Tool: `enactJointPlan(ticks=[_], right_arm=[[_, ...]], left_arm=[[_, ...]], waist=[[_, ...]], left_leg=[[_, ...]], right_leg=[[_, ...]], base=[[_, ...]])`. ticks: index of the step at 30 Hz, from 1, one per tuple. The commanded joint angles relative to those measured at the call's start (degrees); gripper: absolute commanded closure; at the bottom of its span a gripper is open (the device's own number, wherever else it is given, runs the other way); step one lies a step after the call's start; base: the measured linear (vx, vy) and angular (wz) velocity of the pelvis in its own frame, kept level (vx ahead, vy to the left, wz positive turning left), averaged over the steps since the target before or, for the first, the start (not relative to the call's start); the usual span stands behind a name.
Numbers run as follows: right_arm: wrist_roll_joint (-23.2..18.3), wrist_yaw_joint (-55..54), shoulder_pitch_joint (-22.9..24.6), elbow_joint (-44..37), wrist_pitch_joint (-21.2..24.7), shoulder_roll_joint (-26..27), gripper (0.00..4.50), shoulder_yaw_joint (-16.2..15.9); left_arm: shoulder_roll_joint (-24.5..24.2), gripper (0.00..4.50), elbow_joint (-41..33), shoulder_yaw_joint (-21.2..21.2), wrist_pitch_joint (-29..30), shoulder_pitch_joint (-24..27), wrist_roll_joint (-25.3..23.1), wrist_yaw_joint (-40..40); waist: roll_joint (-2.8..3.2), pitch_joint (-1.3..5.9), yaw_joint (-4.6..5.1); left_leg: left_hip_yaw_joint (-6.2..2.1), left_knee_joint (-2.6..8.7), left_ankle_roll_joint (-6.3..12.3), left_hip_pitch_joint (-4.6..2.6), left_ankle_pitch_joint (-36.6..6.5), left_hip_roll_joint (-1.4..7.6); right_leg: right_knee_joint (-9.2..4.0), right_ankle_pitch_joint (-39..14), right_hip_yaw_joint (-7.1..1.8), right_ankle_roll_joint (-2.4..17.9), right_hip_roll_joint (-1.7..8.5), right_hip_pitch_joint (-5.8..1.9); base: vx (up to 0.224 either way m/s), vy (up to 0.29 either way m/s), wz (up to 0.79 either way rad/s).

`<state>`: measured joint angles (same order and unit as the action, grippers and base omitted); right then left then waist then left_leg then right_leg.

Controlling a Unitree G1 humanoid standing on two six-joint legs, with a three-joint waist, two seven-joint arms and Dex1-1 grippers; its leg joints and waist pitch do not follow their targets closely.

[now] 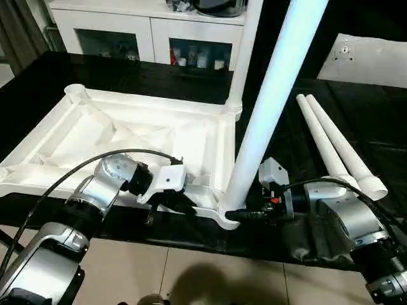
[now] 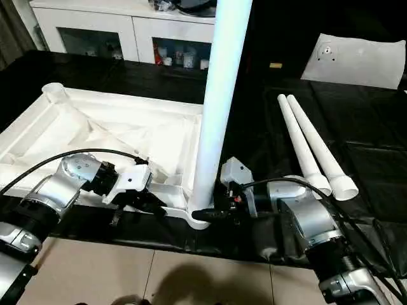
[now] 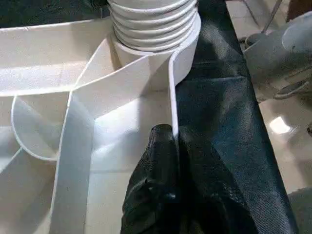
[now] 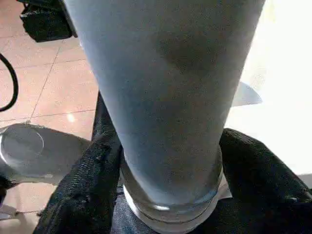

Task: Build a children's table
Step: Rotate leg to tighten

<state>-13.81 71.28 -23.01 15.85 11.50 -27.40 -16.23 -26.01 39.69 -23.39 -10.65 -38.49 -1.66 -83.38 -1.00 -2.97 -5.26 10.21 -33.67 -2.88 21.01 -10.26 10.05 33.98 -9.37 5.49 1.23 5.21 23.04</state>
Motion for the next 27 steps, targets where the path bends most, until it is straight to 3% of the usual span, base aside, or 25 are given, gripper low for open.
enactJointPlan(ticks=[1, 6, 11, 15, 16, 17, 19, 20, 22, 23, 25, 27], right_arm=[[0.3, 1.5, -0.8, 0.2, -0.8, 0.0, 1.7, -0.8], [0.2, 2.0, -0.5, 0.4, -0.7, 0.3, 1.8, -1.0], [-1.3, 0.7, 1.3, -1.1, 2.1, 1.6, 1.83, -0.4], [-0.6, -8.8, 4.0, -2.7, 5.6, 6.1, 1.83, 0.7], [-0.4, -9.6, 4.1, -2.7, 5.6, 6.5, 1.83, 0.7], [1.4, -15.7, 4.7, -2.2, 5.8, 9.5, 1.83, 1.0], [2.4, -20.5, 4.9, -1.5, 6.6, 12.1, 1.84, 1.6], [2.7, -26.2, 4.6, -0.5, 7.8, 15.8, 1.84, 3.2], [2.8, -31.5, 4.1, 0.6, 9.0, 19.5, 1.84, 4.9], [3.4, -35.7, 3.4, 1.6, 9.4, 22.0, 1.84, 5.7], [5.1, -42.6, 1.9, 4.0, 9.5, 25.5, 1.84, 6.6], [6.5, -47.2, 0.5, 5.4, 9.4, 28.2, 1.84, 6.9]], left_arm=[[0.4, 4.5, 1.2, -1.9, -1.7, -0.8, -2.4, -1.5], [0.6, 4.5, 2.3, -1.6, -1.5, -1.0, -2.2, -1.4], [1.7, 4.5, 1.7, 0.7, 3.1, -0.5, -0.6, 2.5], [5.3, 4.5, -2.0, 5.0, 11.8, 1.0, 2.3, 11.2], [5.6, 4.5, -2.4, 5.2, 12.3, 1.1, 2.5, 11.7], [8.1, 4.5, -4.8, 6.8, 16.6, 2.1, 3.5, 16.2], [10.2, 4.5, -6.4, 7.9, 19.9, 2.7, 4.2, 19.8], [12.7, 4.5, -7.9, 8.9, 22.7, 3.1, 4.2, 24.0], [15.2, 4.5, -9.1, 9.5, 25.1, 3.5, 4.0, 27.7], [17.2, 4.5, -9.7, 9.9, 26.2, 3.7, 3.5, 30.8], [20.5, 4.5, -9.5, 10.7, 27.6, 3.4, 2.9, 35.9], [22.7, 4.5, -9.7, 11.4, 28.9, 3.2, 2.0, 39.8]], waist=[[-0.21, 3.36, 0.1], [-0.15, 3.46, 0.02], [-0.08, 3.34, 0.01], [0.26, 2.88, 0.22], [0.06, 2.75, 0.68], [0.2, 2.65, 0.85], [0.44, 2.23, 1.38], [0.13, 2.15, 2.08], [0.17, 2.04, 3.33], [0.17, 2.01, 4.0], [0.28, 2.14, 4.32], [0.61, 1.98, 5.05]], left_leg=[[-0.9, 4.16, 1.76, -0.74, -14.9, 3.55], [-0.92, 4.16, 1.91, -0.68, -14.1, 3.61], [-0.87, 4.2, 1.78, -0.72, -14.8, 3.62], [-1.24, 4.61, 0.19, -1.05, -18.0, 3.68], [-1.41, 4.65, -0.35, -1.03, -20.1, 3.44], [-1.52, 4.7, -0.67, -1.02, -20.8, 3.4], [-1.72, 4.67, -1.64, -1.58, -23.6, 3.23], [-1.96, 4.58, -1.8, -1.47, -24.9, 2.98], [-2.31, 4.29, -1.55, -1.75, -26.1, 2.62], [-2.31, 4.35, -1.08, -1.58, -25.7, 2.55], [-2.39, 4.49, -0.67, -1.31, -24.9, 2.52], [-2.27, 4.38, -0.2, -1.58, -25.5, 2.18]], right_leg=[[-4.26, -18.8, -3.33, 10.5, 4.23, -2.8], [-4.0, -17.2, -3.33, 10.8, 4.17, -2.88], [-4.15, -18.2, -3.35, 11.0, 4.14, -2.85], [-4.64, -22.5, -3.35, 10.2, 4.32, -2.5], [-5.07, -26.0, -3.16, 9.1, 4.34, -2.54], [-5.17, -27.9, -3.11, 8.4, 4.38, -2.56], [-5.98, -33.4, -2.86, 6.5, 4.37, -1.94], [-6.48, -36.7, -2.47, 5.0, 4.33, -1.97], [-7.33, -40.2, -1.81, 3.4, 4.4, -1.66], [-7.49, -40.0, -1.71, 2.9, 4.25, -1.83], [-7.55, -39.3, -1.64, 2.7, 4.28, -2.08], [-7.88, -39.2, -1.64, 2.6, 3.98, -1.5]], base=[[0.0, 0.0, 0.0], [0.0, 0.0, 0.0], [0.0, 0.0, 0.0], [0.0, 0.0, 0.0], [0.0, 0.0, 0.0], [0.0, 0.0, 0.0], [0.0, 0.0, 0.0], [0.0, 0.0, 0.0], [0.0, 0.0, 0.0], [0.0, 0.0, 0.0], [0.0, 0.0, 0.0], [0.0, 0.0, 0.0]])
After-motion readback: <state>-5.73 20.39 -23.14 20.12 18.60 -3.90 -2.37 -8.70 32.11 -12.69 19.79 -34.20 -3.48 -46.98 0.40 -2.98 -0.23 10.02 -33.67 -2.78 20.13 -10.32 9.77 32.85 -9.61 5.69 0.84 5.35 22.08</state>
